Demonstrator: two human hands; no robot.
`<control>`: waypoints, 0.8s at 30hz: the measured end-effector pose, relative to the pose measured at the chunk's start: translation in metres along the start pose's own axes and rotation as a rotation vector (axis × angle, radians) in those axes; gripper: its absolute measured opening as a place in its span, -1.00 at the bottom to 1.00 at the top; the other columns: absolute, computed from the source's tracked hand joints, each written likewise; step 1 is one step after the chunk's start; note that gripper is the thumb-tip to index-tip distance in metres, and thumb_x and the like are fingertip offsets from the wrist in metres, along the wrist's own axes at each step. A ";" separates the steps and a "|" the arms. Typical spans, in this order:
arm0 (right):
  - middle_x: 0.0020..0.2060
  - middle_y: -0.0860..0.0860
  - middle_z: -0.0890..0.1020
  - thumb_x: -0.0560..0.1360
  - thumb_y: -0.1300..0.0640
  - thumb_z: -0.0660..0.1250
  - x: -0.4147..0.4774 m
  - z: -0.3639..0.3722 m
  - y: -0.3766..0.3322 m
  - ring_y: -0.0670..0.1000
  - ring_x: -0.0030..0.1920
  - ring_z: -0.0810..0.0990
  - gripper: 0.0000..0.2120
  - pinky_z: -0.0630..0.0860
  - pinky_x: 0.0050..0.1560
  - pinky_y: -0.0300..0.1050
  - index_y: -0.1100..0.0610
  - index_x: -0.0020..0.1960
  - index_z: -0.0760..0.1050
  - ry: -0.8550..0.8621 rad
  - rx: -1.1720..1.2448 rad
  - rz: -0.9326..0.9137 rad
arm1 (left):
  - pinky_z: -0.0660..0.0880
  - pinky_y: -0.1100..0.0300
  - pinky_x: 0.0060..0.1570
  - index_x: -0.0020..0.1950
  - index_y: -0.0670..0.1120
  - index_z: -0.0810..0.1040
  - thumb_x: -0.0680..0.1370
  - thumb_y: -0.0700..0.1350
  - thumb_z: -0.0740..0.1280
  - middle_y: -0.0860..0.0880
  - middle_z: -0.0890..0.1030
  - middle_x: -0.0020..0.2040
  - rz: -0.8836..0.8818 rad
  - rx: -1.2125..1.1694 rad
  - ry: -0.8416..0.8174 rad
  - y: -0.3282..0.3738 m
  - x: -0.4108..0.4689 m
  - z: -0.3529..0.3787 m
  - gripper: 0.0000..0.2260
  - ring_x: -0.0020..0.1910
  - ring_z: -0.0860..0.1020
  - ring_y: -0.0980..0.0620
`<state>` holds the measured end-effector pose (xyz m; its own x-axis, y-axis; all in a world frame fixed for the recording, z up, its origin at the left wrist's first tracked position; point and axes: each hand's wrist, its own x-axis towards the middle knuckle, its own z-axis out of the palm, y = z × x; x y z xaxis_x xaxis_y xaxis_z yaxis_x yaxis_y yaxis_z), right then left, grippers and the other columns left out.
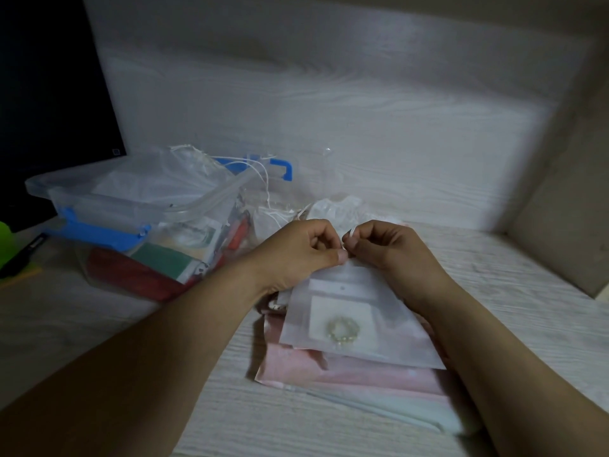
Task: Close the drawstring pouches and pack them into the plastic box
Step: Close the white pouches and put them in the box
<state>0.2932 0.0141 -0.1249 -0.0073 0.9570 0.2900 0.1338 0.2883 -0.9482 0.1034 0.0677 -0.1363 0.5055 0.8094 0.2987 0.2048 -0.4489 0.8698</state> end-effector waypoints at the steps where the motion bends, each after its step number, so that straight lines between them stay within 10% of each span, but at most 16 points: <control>1: -0.20 0.12 0.70 0.55 0.33 0.42 0.000 0.000 0.000 0.00 -0.16 0.65 -0.94 0.58 -0.11 -0.23 0.34 -0.06 0.61 0.000 0.000 -0.006 | 0.47 0.04 -0.04 -0.04 -0.04 0.66 0.54 -0.13 0.52 -0.10 0.61 -0.18 0.000 -0.004 -0.005 -0.001 0.000 0.000 -0.94 -0.17 0.52 0.03; 6: -0.15 0.17 0.72 0.55 0.35 0.42 0.002 0.000 0.003 0.03 -0.11 0.67 -0.96 0.59 -0.02 -0.18 0.33 -0.06 0.63 0.003 -0.048 -0.063 | 0.55 -0.13 0.20 -0.04 -0.06 0.69 0.55 -0.11 0.50 -0.15 0.71 -0.04 0.023 0.036 0.016 -0.002 0.002 0.005 -0.96 -0.09 0.60 0.08; 24: -0.18 0.05 0.72 0.58 0.25 0.44 0.005 0.005 0.010 -0.02 -0.13 0.65 -0.91 0.56 -0.01 -0.03 0.15 -0.10 0.66 -0.024 -0.263 -0.196 | 0.26 0.23 -0.43 -0.10 -0.13 0.51 0.58 -0.17 0.39 0.09 0.39 -0.42 0.022 0.148 0.093 0.006 -0.002 0.014 -0.90 -0.48 0.28 0.16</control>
<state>0.2895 0.0217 -0.1331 -0.0810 0.8856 0.4573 0.3784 0.4518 -0.8079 0.1157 0.0583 -0.1374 0.4326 0.8273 0.3583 0.3191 -0.5122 0.7974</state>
